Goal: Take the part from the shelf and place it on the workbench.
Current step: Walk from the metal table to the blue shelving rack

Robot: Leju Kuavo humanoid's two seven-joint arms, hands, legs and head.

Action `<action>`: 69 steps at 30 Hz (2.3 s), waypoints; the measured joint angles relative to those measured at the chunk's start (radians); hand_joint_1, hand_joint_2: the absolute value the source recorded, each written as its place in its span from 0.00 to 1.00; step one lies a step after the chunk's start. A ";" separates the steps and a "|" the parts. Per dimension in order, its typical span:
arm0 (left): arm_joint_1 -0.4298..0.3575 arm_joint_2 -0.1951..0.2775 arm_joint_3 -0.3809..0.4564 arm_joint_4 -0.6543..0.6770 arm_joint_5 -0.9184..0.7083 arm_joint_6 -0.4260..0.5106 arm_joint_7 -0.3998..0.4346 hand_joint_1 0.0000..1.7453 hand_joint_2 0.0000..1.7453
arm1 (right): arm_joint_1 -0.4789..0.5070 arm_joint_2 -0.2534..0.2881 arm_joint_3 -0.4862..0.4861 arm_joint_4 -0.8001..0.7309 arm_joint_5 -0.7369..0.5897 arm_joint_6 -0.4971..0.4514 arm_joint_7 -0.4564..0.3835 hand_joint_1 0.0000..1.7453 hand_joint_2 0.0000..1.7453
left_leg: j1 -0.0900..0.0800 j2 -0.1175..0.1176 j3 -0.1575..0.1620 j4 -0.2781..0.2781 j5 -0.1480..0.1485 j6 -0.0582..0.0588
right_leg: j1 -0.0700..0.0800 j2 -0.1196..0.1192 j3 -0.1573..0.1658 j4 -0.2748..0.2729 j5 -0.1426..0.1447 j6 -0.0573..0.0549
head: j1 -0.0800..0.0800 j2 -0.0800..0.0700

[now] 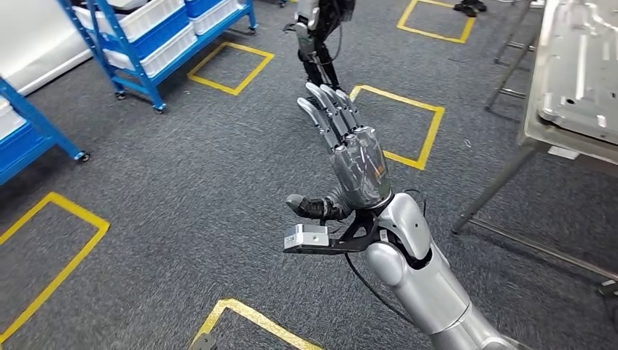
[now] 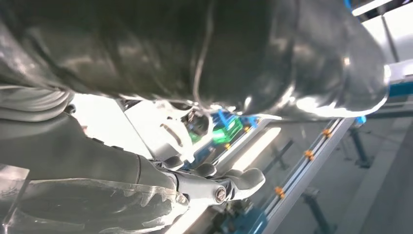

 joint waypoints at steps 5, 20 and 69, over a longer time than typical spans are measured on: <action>0.010 -0.004 0.002 0.000 0.005 -0.003 0.001 0.00 0.00 | -0.001 -0.001 0.006 0.016 0.006 0.003 0.010 0.00 0.00 | -0.013 0.074 0.130 -0.251 0.095 0.019 | 0.012 -0.051 0.011 0.009 -0.020 0.021 | 0.001 0.000; 0.027 -0.014 0.014 0.002 0.017 -0.001 0.005 0.00 0.00 | 0.001 -0.009 0.017 0.080 -0.009 -0.004 0.010 0.00 0.00 | -0.010 -0.101 0.133 -0.254 0.095 0.047 | 0.002 0.123 -0.043 0.039 0.011 0.022 | 0.001 0.000; 0.047 0.084 0.027 0.002 -0.005 0.019 -0.042 0.00 0.00 | 0.078 -0.001 -0.044 0.184 -0.072 -0.059 -0.066 0.00 0.00 | -0.013 0.035 0.137 -0.252 0.088 0.034 | 0.017 -0.060 -0.004 0.025 -0.024 0.022 | 0.000 0.000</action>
